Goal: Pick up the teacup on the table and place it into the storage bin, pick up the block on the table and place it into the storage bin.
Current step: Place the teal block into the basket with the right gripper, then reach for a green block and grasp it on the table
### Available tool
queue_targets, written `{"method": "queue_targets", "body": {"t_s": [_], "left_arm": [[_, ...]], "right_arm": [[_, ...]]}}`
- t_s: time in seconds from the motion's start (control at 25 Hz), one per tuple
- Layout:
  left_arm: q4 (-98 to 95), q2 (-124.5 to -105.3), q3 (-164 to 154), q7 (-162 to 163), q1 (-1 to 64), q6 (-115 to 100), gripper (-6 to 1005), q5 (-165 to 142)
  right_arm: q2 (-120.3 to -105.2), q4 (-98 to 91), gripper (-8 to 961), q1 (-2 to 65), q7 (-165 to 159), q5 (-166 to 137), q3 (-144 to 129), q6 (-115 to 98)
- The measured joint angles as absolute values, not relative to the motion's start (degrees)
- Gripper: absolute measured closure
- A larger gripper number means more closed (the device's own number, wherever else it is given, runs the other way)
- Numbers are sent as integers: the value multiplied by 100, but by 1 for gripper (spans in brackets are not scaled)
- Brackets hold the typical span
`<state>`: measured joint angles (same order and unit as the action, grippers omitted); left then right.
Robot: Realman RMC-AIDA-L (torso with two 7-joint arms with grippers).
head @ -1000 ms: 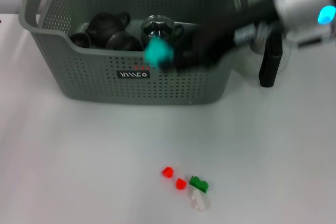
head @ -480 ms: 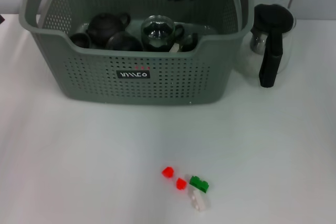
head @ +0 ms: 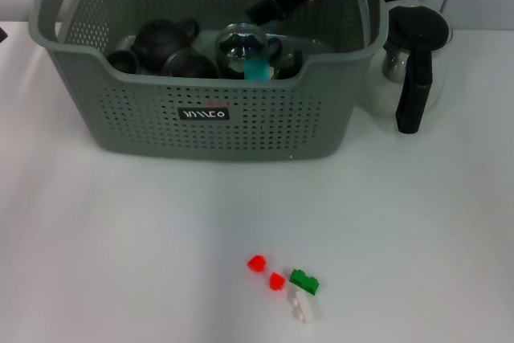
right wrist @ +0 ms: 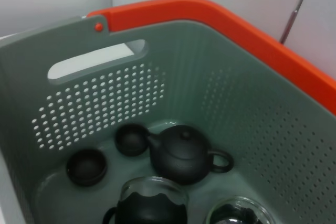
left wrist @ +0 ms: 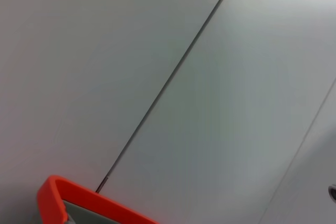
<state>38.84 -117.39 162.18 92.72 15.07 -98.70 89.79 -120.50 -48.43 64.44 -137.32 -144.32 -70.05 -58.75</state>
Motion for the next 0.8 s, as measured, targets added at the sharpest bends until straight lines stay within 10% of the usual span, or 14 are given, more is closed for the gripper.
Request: {"method": "queue_targets", "body": {"t_s": [0.56,0.8], "left_arm": [[3884,-11725,16234,9275,1510,-9789,78,8973],[3844,-11715,16233,9275,1503,-9701,78,8974]], "right_arm": [[-12012,-7314,43,5536,-13022,-13467,-6889,-9399],[-12022,-7466,15,4914,-12404,-13325,-7148,-10259]]}}
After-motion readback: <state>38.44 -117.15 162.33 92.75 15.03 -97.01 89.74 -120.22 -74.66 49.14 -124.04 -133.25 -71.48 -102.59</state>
